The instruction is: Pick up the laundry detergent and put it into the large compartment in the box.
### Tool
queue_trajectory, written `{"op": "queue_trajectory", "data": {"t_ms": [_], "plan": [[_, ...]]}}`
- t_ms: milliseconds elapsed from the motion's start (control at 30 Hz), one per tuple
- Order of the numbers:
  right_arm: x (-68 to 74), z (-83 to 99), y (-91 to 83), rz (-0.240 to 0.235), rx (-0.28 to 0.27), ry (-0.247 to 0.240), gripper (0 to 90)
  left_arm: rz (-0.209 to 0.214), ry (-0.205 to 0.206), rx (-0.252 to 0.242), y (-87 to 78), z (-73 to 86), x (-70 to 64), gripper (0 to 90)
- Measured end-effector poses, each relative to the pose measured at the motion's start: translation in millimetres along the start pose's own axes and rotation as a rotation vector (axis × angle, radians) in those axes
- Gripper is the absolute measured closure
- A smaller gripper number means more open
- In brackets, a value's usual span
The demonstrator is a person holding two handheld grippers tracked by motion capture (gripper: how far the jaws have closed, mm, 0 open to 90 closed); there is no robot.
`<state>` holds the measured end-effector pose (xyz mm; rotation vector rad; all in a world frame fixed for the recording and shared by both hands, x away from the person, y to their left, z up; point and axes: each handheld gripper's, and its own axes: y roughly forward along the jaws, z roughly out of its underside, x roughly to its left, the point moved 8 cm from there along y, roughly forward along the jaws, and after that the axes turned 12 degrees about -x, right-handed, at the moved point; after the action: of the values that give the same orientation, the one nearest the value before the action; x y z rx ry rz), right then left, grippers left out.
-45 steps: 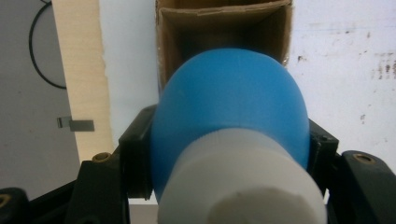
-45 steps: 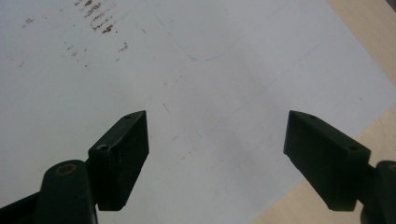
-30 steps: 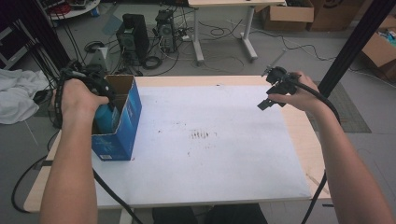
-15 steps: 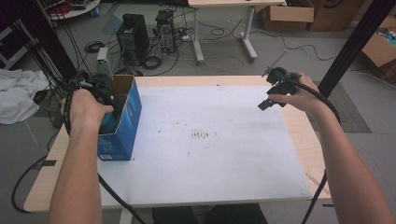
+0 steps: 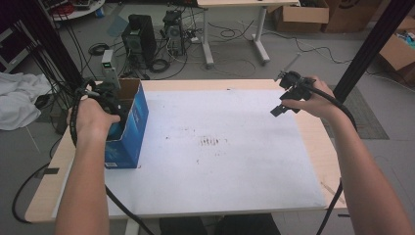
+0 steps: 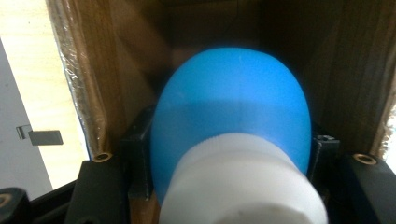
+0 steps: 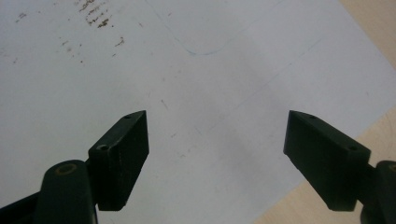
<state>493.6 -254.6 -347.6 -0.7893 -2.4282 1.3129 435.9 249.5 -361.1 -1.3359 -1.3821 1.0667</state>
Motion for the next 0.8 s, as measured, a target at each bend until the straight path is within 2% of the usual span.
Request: {"op": "queue_trajectory", "data": {"t_ms": [800], "plan": [[-2.5, 5.1, -2.7, 0.004, 0.002, 0.007, 22.6, -0.007, 0.004, 0.009, 1.0, 0.0, -2.9, 37.5]]}}
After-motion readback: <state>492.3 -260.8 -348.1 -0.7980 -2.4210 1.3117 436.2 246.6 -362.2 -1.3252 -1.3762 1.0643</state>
